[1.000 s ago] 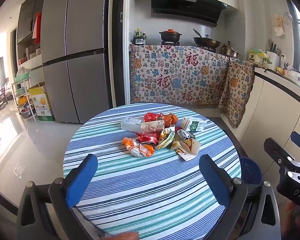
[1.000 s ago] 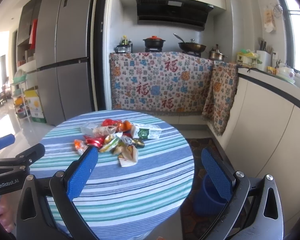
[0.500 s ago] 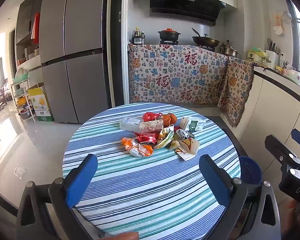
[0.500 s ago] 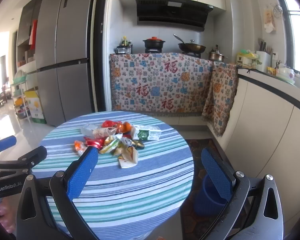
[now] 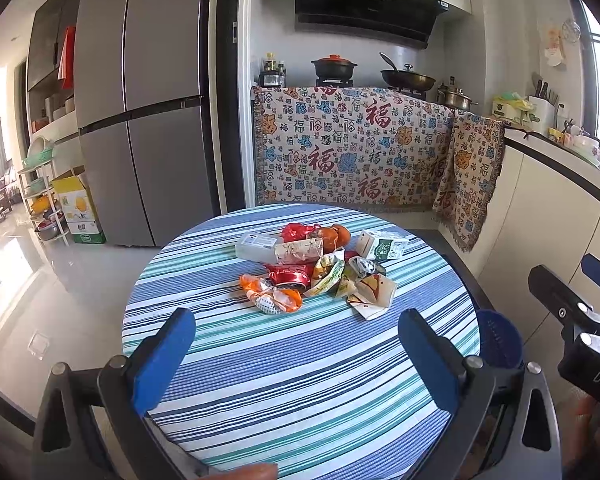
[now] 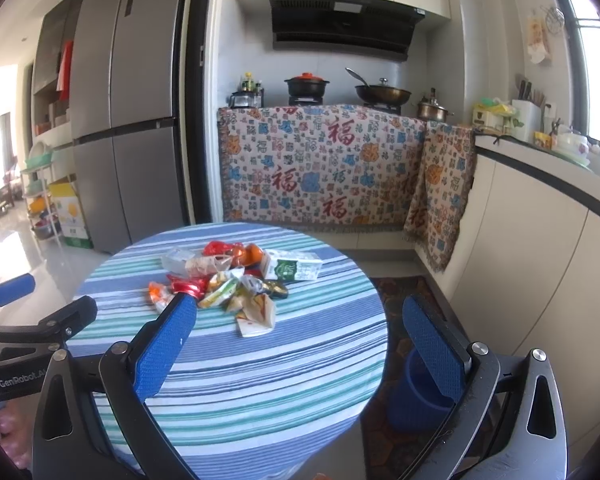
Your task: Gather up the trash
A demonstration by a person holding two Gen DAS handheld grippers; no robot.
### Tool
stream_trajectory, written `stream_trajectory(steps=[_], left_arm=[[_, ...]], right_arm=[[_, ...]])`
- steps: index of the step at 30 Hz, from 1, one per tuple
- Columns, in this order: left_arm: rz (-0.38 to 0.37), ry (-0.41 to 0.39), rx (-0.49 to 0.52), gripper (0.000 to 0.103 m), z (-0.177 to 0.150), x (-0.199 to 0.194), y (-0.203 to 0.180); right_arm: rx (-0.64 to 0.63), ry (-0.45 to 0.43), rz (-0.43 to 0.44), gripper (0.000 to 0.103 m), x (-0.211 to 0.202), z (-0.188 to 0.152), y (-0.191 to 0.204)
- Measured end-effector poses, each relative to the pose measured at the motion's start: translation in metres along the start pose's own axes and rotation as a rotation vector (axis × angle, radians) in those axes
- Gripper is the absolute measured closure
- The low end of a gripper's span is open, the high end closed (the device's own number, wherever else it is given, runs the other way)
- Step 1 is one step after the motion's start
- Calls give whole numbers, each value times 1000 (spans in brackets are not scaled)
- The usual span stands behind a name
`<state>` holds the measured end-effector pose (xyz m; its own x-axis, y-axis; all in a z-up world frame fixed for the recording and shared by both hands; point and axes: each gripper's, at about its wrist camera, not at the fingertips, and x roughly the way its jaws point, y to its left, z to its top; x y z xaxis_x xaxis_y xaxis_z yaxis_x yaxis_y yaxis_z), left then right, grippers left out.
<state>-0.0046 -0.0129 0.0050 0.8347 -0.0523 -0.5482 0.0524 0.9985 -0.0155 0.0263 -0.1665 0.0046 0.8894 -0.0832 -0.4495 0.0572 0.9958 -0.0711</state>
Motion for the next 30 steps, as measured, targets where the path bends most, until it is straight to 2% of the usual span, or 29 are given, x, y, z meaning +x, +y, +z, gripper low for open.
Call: stream_trajectory(steps=[30], left_arm=[[-3, 7, 9, 0, -2, 3, -3]], right_arm=[[14, 12, 7, 0, 3, -2, -5]])
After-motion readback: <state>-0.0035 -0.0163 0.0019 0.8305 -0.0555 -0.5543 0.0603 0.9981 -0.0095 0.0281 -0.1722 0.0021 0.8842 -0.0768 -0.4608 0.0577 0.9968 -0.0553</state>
